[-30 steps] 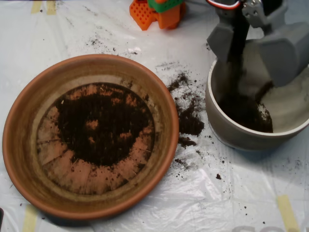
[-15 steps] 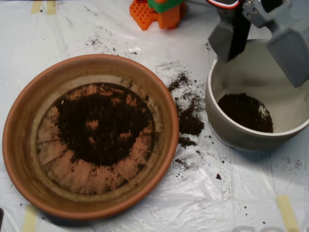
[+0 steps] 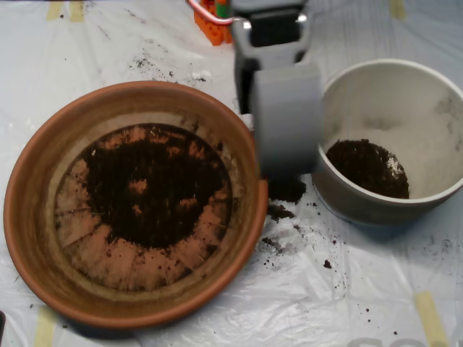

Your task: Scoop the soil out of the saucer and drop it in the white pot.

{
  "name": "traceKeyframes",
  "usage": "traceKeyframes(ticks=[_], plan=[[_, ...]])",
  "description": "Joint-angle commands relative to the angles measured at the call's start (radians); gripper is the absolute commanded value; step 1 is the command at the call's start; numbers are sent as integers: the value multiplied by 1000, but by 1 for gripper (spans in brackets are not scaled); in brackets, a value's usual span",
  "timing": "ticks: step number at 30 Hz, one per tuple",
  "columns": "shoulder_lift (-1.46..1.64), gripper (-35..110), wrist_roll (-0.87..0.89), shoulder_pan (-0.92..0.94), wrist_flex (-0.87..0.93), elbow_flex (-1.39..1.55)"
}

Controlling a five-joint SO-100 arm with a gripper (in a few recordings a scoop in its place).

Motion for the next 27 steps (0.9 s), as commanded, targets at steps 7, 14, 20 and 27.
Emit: traceKeyframes(ticks=[7,14,20,27], plan=[[80,48,-32,433,-170,224],[5,47,-112,604,-272,449],[-81,47,-129,693,-437,600],[-91,47,-57,727,-635,735]])
